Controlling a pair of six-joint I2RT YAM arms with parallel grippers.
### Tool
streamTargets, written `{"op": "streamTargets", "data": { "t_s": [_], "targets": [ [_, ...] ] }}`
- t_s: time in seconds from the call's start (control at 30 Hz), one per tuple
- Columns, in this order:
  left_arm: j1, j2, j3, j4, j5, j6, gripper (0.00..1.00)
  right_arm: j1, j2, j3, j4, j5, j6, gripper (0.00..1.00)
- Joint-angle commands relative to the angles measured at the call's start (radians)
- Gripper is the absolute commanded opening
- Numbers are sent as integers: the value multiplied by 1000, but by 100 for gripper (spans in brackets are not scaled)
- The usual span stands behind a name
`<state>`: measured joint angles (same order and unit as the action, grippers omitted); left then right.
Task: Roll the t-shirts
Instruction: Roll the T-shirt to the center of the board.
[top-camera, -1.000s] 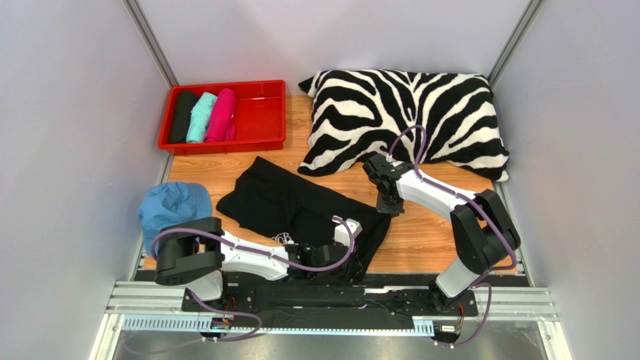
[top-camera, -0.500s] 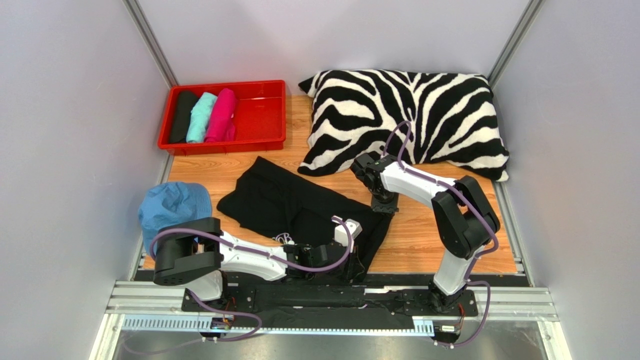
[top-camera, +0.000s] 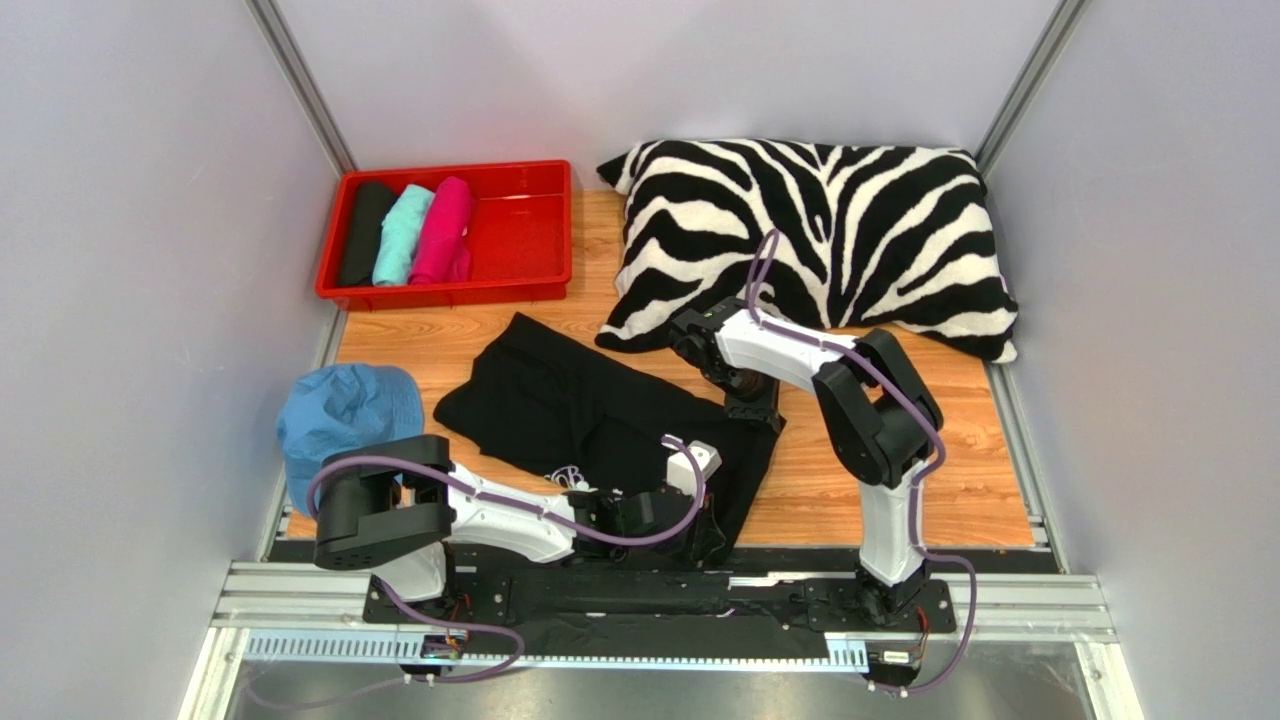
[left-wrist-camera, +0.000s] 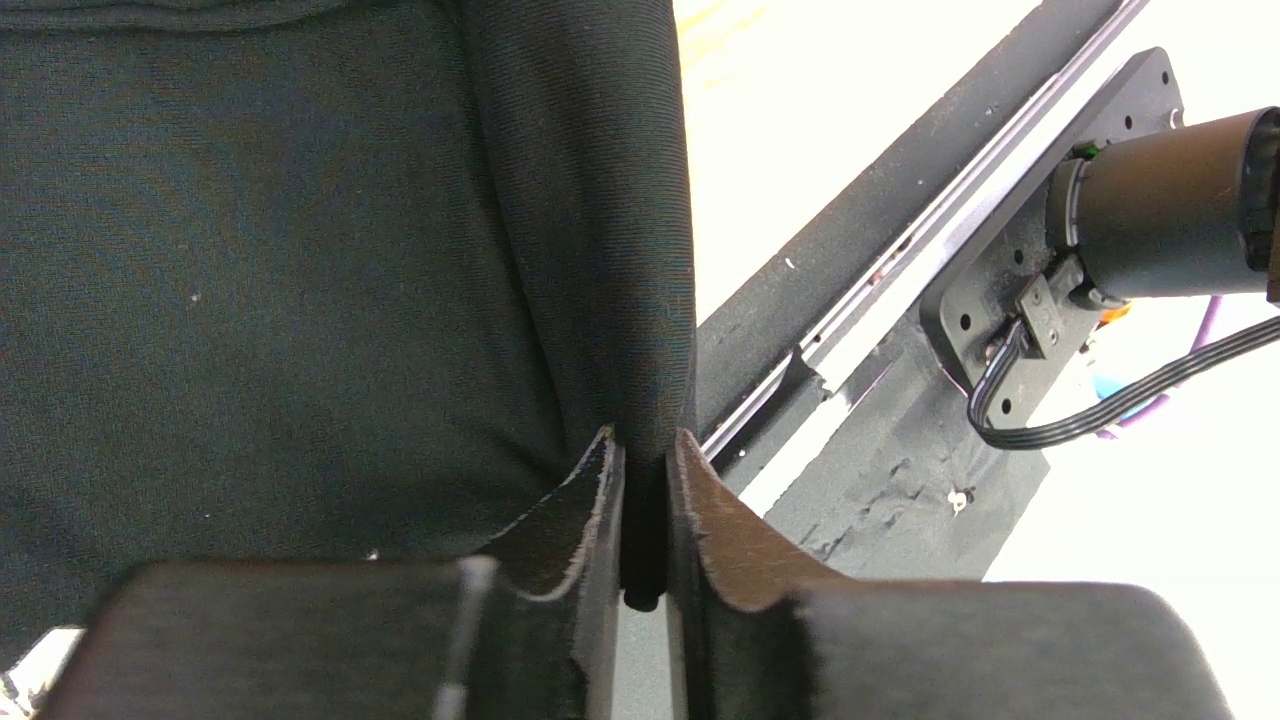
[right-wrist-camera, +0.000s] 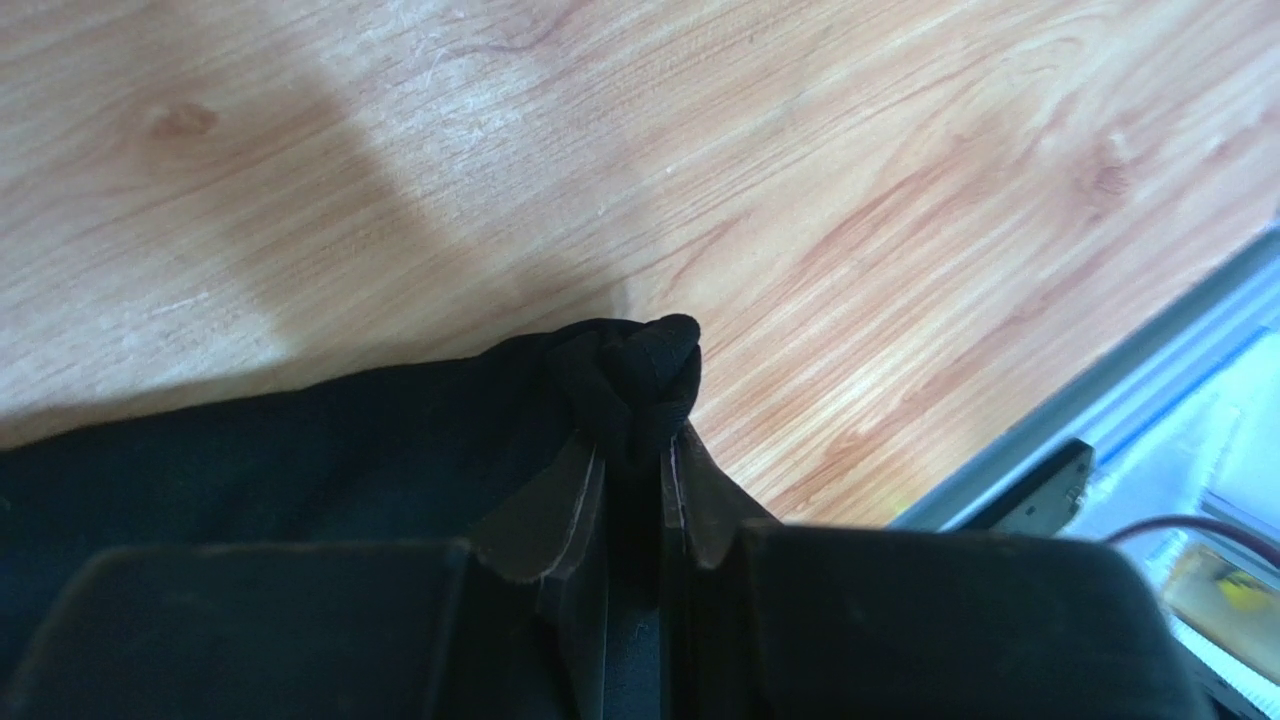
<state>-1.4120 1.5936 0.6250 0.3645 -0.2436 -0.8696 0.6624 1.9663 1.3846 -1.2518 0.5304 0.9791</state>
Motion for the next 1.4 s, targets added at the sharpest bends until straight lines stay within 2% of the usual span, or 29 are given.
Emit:
{"op": "streamTargets", "data": {
  "t_s": [0.0, 0.03, 0.3, 0.33, 0.43, 0.57, 0.73, 0.97, 1.17, 1.33, 1.37],
  "targets": [
    [-10, -4, 8, -19, 40, 24, 24, 13, 65, 91, -100, 134, 98, 0],
    [-8, -7, 12, -22, 40, 30, 28, 14, 74, 97, -110, 135, 102, 0],
    [-8, -61, -2, -32, 14, 49, 42, 17, 126, 133, -143, 145, 127, 0],
    [-8, -70, -1, -39, 9, 56, 52, 19, 128, 133, -143, 143, 125, 0],
    [-7, -106, 16, -73, -17, 87, 55, 19, 129, 133, -143, 140, 127, 0],
    [19, -150, 35, -98, -37, 122, 56, 19, 131, 133, -136, 135, 121, 0],
    [82, -138, 70, -61, 16, 184, 58, 23, 131, 128, -133, 129, 119, 0],
    [151, 15, 189, -33, 111, 253, 62, 25, 131, 120, -130, 117, 118, 0],
    [157, 120, 257, -30, 130, 255, 63, 25, 132, 119, -129, 109, 116, 0],
    [157, 138, 246, -32, 90, 231, 52, 25, 126, 119, -129, 102, 118, 0],
    [157, 138, 245, -30, 89, 227, 47, 25, 123, 119, -127, 99, 118, 0]
  ]
}}
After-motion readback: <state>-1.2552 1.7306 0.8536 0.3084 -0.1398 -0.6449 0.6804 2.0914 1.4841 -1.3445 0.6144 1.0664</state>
